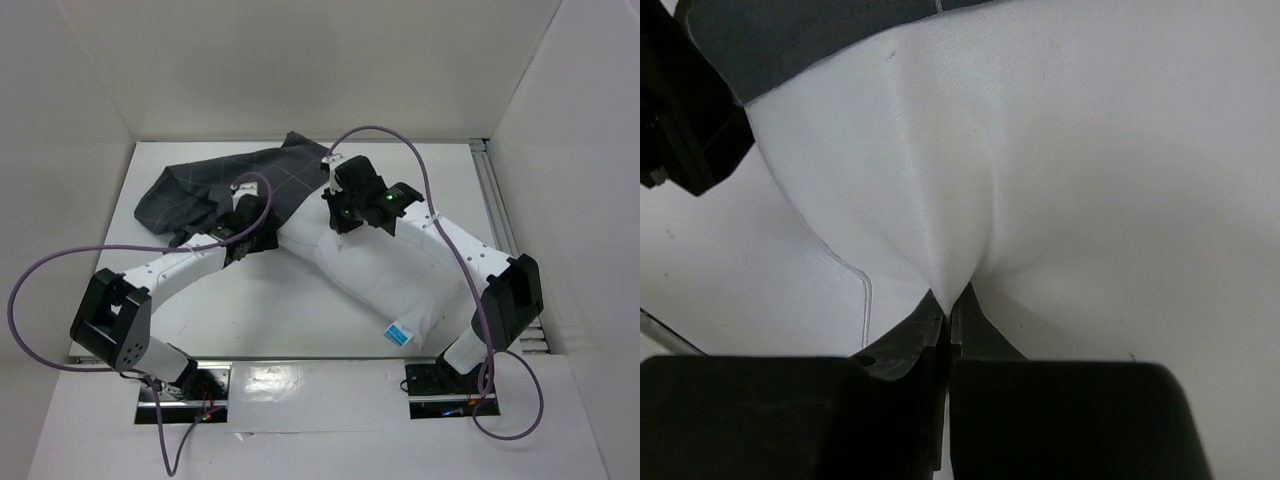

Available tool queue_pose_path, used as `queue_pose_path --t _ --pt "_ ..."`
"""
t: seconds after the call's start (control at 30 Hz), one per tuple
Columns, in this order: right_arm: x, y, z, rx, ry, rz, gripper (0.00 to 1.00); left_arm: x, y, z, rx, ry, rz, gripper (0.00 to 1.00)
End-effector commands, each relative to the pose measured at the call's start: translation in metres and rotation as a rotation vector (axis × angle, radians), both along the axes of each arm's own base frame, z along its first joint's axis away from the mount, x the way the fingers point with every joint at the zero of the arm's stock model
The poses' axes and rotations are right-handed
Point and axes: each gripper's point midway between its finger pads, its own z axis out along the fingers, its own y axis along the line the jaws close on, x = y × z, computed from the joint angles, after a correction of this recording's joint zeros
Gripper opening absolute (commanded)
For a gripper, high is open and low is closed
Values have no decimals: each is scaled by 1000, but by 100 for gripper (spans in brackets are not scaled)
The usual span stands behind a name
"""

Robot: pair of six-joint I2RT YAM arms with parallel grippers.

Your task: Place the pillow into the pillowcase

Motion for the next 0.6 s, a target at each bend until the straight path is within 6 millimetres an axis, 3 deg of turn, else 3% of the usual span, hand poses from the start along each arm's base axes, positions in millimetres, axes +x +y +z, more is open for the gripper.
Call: queue_pose_path --t 0.0,0.13,0.3,0.43,0.57 --pt "18 -4 46 69 -110 -17 0 37 0 27 -52 -117 7 79" --pt "21 -8 46 62 -114 -22 0 46 11 26 -82 -116 27 71" --pt "20 -9 42 57 -107 -22 0 54 4 34 -102 -143 4 66" --pt "21 -6 43 68 -100 -21 0 54 6 28 -99 -119 32 55" --pt "23 -4 42 68 -99 -21 0 47 -5 16 -186 -72 54 53"
